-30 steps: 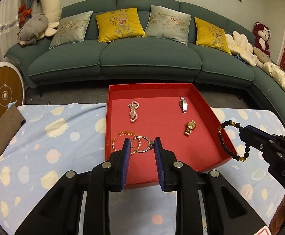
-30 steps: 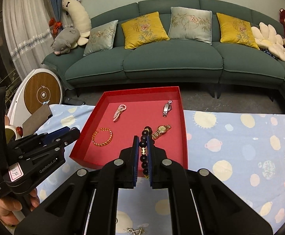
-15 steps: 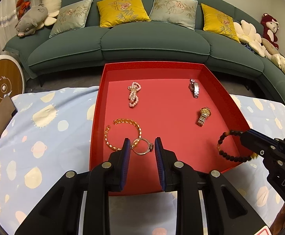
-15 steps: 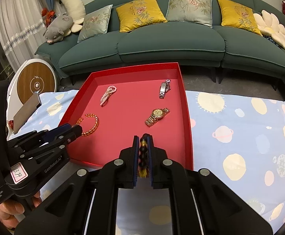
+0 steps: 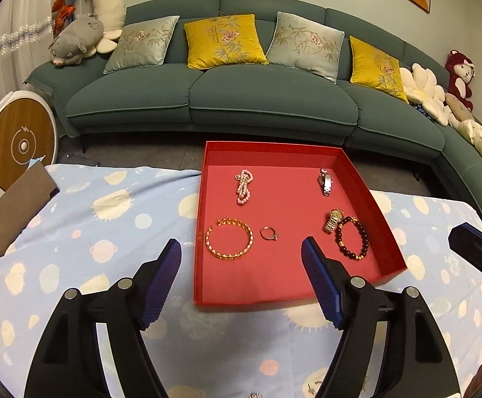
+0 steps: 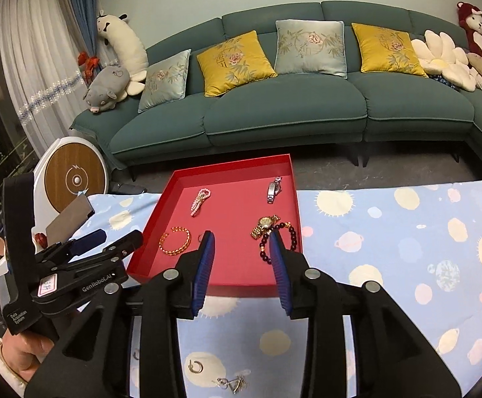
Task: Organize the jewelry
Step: 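Move both grippers back toward the remaining jewelry, then grasp the gold chain pendant with the right gripper, then grasp the silver crystal pendant with the left gripper while the right gripper lifts the chain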
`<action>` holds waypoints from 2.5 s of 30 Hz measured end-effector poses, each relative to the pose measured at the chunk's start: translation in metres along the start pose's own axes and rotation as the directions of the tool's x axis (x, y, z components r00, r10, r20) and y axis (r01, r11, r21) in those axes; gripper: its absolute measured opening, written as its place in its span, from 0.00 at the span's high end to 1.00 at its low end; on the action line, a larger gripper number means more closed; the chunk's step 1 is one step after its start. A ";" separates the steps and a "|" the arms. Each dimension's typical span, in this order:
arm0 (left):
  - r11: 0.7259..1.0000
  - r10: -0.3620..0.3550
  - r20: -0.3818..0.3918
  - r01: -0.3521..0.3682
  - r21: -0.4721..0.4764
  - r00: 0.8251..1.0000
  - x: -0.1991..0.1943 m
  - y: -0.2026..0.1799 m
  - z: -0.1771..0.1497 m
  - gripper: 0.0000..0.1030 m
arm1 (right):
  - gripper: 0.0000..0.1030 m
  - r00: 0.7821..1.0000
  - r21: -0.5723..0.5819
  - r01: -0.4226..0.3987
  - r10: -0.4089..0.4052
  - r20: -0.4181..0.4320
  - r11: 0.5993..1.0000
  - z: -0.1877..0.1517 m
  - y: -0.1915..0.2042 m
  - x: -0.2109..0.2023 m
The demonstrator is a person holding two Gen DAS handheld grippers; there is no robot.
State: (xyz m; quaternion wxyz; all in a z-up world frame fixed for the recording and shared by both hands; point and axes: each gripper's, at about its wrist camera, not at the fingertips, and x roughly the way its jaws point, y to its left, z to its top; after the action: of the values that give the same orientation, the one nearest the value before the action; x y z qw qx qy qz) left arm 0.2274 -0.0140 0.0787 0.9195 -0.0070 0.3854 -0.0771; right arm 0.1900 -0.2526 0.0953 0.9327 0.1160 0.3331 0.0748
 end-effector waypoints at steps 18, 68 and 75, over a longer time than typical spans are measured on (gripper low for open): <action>1.000 -0.001 -0.112 0.004 0.021 0.994 -0.041 0.024 -0.105 0.29 | 0.57 0.973 -0.062 0.017 -0.031 -0.230 0.998 -0.126 0.008 -0.004; 0.973 -0.100 -0.184 0.135 0.189 0.978 0.005 -0.015 -0.141 0.84 | 0.94 0.971 -0.135 0.007 -0.039 -0.234 0.991 -0.133 0.019 0.014; 0.968 -0.147 -0.184 0.179 0.175 0.972 -0.003 -0.015 -0.139 0.85 | 0.94 0.975 -0.126 0.002 -0.030 -0.219 0.992 -0.128 0.019 0.007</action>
State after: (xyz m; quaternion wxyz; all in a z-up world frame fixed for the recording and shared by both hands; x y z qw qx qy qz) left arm 0.1239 -0.0223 -0.0159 0.8702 0.0557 0.4513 -0.1895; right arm 0.1126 -0.2114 0.0002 0.8960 0.0456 0.4301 0.1005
